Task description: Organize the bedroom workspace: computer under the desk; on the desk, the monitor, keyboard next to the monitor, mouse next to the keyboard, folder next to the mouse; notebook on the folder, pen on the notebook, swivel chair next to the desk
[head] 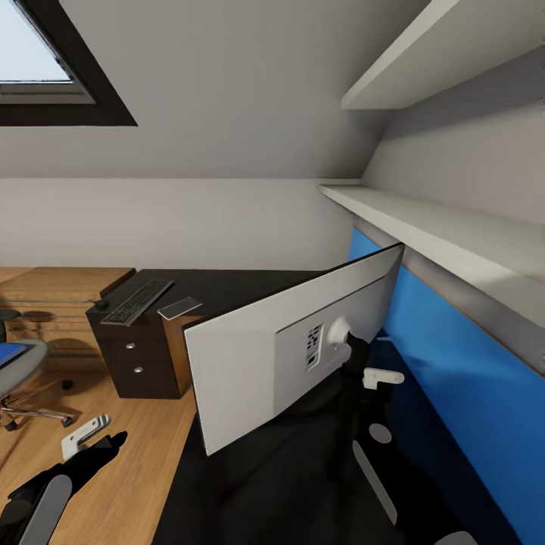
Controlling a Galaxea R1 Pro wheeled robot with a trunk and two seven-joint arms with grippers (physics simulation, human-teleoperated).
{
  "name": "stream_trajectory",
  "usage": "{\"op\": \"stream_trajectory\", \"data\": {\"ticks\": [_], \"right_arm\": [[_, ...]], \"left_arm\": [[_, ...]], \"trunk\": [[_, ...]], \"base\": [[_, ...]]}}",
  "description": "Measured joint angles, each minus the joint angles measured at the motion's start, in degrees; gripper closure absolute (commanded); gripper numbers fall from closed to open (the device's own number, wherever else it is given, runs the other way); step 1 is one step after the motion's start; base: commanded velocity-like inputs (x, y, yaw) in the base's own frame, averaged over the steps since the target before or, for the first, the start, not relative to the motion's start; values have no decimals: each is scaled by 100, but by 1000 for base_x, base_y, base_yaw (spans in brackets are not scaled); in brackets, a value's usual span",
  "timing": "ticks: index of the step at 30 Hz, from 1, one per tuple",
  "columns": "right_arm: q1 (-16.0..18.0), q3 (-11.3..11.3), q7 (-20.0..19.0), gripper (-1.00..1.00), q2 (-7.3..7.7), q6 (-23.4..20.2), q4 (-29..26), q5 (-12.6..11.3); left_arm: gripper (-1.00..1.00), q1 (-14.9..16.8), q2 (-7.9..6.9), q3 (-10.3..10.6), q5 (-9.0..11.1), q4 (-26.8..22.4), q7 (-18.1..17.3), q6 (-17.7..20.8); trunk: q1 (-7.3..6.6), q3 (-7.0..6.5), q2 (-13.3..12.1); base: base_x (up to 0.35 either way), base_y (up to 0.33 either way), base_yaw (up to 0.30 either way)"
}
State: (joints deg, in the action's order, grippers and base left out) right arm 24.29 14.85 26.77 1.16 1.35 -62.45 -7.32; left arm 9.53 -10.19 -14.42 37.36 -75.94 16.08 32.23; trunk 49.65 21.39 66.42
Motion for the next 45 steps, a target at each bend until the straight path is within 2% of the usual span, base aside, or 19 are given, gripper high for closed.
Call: {"op": "stream_trajectory", "data": {"ticks": [22, 26, 29, 30, 34, 36, 40, 45], "right_arm": [[0, 0, 14, -100, -9, 1, -15, -7], [-88, 28, 42, -100, -28, 2, -219, -12], [-245, 144, 52, -100, -39, -15, -530, -16], [-345, 293, 55, -100, -43, -25, -701, -18], [-421, 533, 56, -100, -38, -29, -828, -18], [-446, 772, 58, -100, -38, -31, -878, -15], [-455, 1052, 63, -100, -36, -31, -900, -2], [-463, 1174, 63, -100, -31, -31, -911, 1]], "left_arm": [[-100, -1, 0, -1, 3, -2, -4, 2], [-100, -1, 3, 4, 7, -2, 0, 2], [-100, -3, 7, 14, 3, -2, 7, 2], [-100, 0, 9, 84, 4, -3, 11, 2], [-100, 1, 5, 198, 1, -3, 19, 3], [-100, -1, 8, 257, -2, -3, 22, 3], [-100, 0, 4, 439, -9, -3, 34, 3], [-100, -2, 1, 541, -16, -3, 39, 4]], "trunk": [[1, 0, 0], [1, 0, 0], [1, 0, 0], [0, 0, 0], [0, 0, 0], [-1, 0, 0], [-2, 0, 0], [-3, 0, 0]], "base": [[-281, 121, 0], [-282, 192, 0], [-252, 235, 0], [-218, 264, 0], [-170, 287, 0], [-57, 318, 0], [0, 326, 0], [85, 330, 0]]}}
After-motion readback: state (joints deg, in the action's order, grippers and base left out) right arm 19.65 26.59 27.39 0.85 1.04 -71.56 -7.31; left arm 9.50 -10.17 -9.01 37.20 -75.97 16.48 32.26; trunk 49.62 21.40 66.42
